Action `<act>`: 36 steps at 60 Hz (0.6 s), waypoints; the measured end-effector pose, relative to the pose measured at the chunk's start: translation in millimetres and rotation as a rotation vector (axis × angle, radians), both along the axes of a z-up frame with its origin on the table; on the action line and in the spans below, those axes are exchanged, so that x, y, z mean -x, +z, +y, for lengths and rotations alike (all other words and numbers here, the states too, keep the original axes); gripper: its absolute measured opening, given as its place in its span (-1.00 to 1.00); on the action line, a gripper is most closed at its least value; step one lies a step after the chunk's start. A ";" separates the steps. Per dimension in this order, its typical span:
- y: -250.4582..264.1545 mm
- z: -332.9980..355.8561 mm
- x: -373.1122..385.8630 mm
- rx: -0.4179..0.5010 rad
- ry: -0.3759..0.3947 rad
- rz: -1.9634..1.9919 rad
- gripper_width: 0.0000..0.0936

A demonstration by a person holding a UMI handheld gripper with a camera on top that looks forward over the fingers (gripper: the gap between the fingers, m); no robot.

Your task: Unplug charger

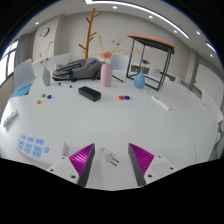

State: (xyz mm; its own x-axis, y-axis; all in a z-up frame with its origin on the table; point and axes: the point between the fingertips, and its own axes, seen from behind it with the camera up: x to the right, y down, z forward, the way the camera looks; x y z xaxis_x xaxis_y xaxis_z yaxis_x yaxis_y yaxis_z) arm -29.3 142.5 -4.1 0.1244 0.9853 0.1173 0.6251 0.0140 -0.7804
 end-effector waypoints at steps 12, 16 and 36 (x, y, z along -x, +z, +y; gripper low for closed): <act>84.8 -13.7 -59.6 0.036 -0.016 0.053 0.64; 120.9 -22.0 -94.9 0.061 -0.020 0.061 0.84; 233.6 -39.7 -262.1 0.060 -0.060 0.062 0.82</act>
State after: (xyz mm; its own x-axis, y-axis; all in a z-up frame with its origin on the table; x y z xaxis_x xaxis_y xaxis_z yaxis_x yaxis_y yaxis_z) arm 232.8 102.8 229.5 0.1883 0.9809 0.0482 0.5736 -0.0700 -0.8161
